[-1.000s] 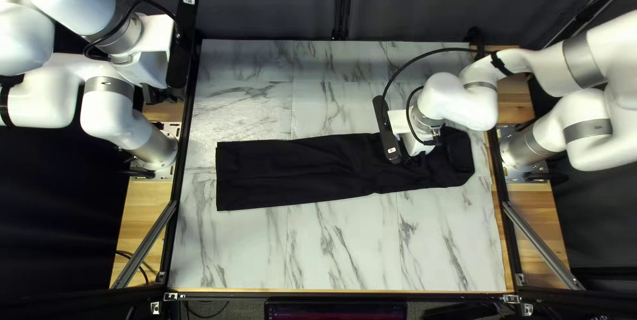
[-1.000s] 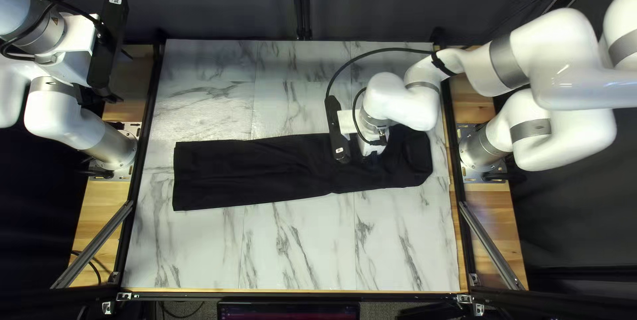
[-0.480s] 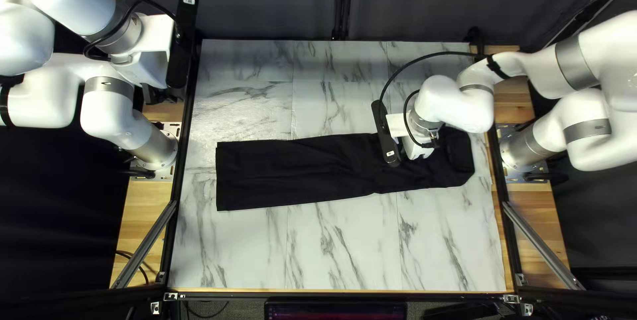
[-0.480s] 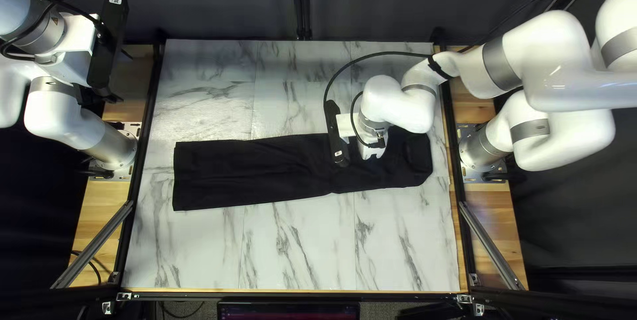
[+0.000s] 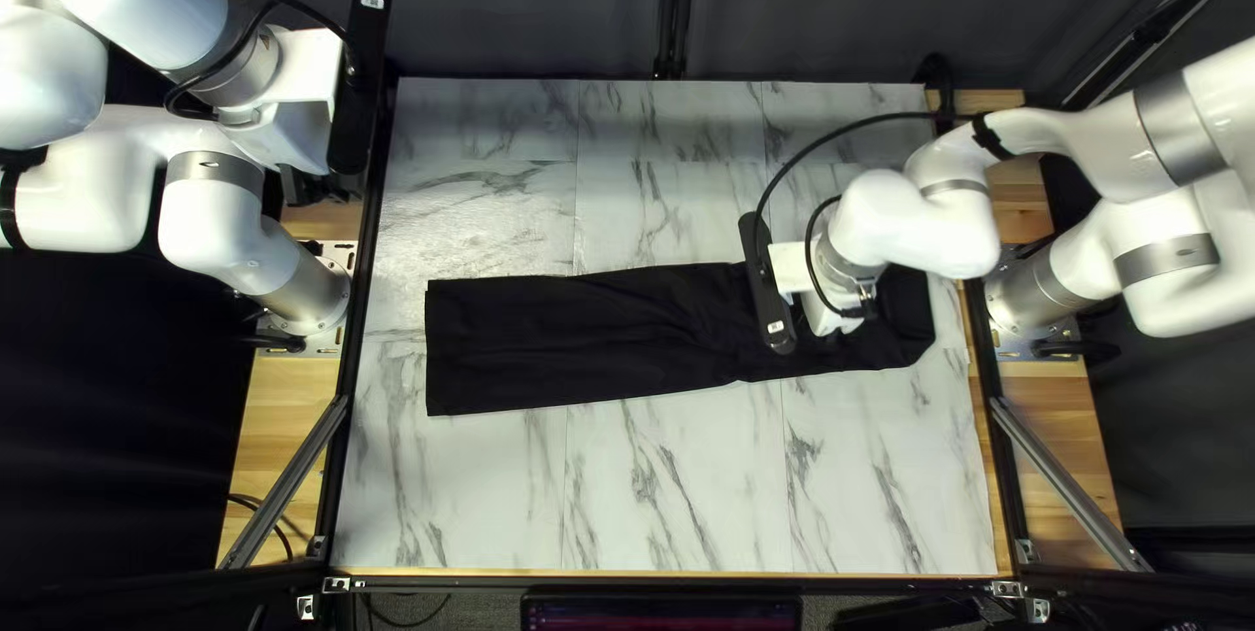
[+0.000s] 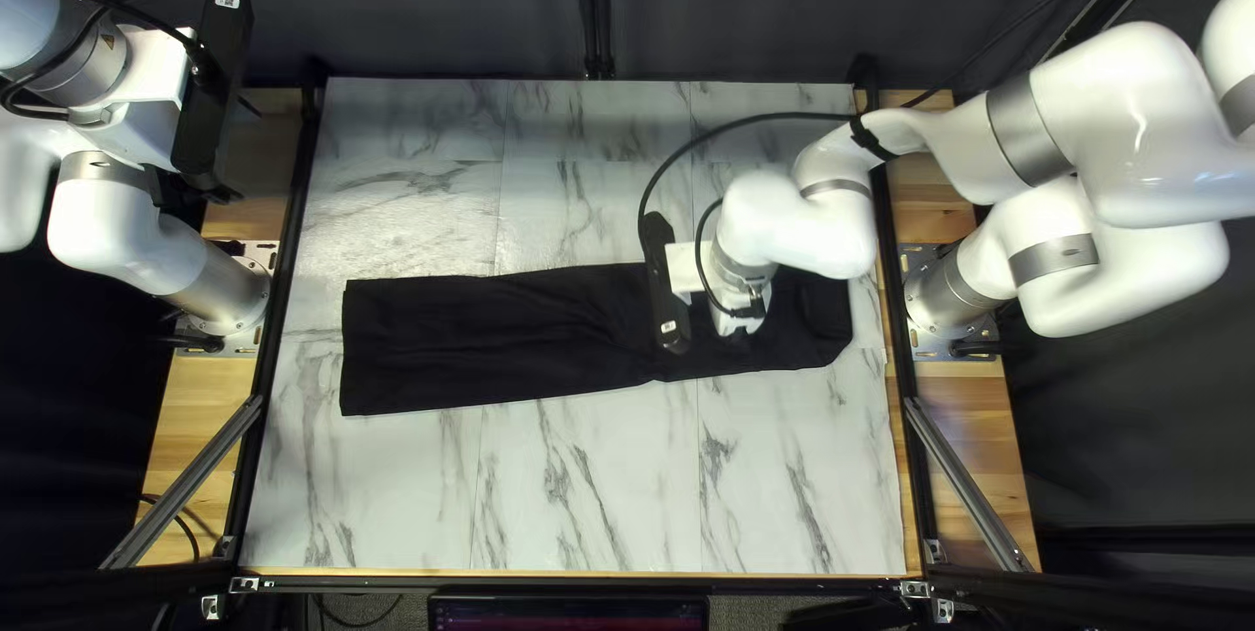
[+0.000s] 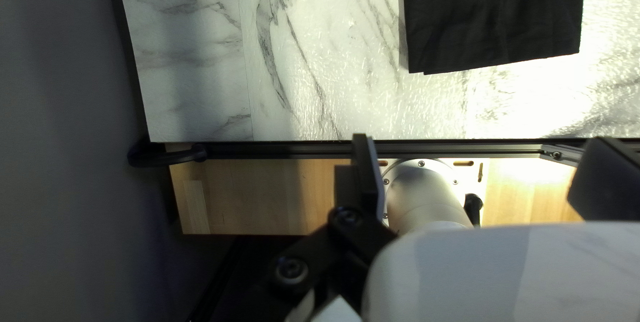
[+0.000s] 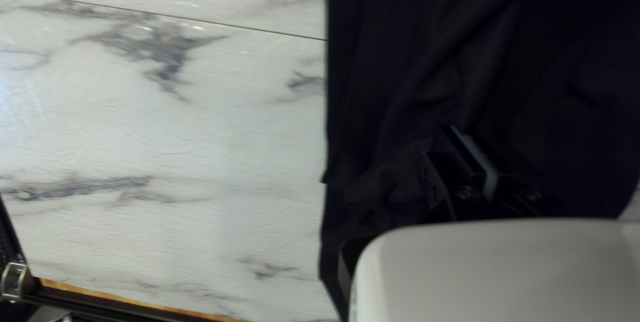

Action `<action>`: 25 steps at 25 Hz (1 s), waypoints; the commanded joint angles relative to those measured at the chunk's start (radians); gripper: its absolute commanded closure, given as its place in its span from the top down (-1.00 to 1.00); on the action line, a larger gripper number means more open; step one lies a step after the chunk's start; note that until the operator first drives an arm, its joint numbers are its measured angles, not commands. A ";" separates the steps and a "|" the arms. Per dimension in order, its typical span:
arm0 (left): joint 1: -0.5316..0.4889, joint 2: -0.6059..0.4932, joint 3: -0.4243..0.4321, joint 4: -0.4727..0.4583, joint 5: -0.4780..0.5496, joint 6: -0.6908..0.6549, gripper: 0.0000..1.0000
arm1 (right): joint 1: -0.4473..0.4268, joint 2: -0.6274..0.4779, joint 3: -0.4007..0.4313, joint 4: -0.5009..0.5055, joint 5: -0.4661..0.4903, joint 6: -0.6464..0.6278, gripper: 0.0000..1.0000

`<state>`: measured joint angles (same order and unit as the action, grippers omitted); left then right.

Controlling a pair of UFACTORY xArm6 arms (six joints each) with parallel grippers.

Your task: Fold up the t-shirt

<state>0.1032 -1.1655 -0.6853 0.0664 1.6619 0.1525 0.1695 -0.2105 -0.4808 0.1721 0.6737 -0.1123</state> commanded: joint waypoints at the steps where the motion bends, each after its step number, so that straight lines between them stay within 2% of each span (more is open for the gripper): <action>1: 0.000 0.000 0.000 0.000 0.000 0.000 1.00 | 0.058 0.021 -0.033 -0.022 0.012 0.078 -1.00; 6: 0.000 0.000 0.000 0.000 0.000 0.000 1.00 | 0.062 0.030 -0.046 -0.037 0.030 0.101 -1.00; 14: 0.000 0.000 0.000 0.000 0.000 0.000 1.00 | -0.071 -0.048 0.008 -0.085 0.102 0.046 -1.00; 17: 0.000 0.000 0.000 0.000 0.000 0.000 1.00 | -0.103 -0.027 0.015 -0.094 0.091 0.027 -1.00; 18: 0.000 0.000 0.000 0.000 0.000 0.000 1.00 | -0.105 -0.021 0.015 -0.093 0.087 0.023 -0.71; 19: 0.000 0.000 0.000 0.000 0.000 0.000 1.00 | -0.108 -0.006 0.013 -0.085 0.078 0.012 0.55; 21: 0.000 0.000 0.000 0.000 0.000 0.000 1.00 | -0.111 0.002 0.008 -0.071 0.079 -0.010 1.00; 25: 0.000 0.000 0.000 0.000 0.000 0.000 1.00 | -0.120 -0.027 -0.057 -0.093 0.146 -0.009 1.00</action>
<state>0.1032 -1.1655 -0.6853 0.0664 1.6619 0.1525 0.0579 -0.2229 -0.5023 0.0935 0.7861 -0.1178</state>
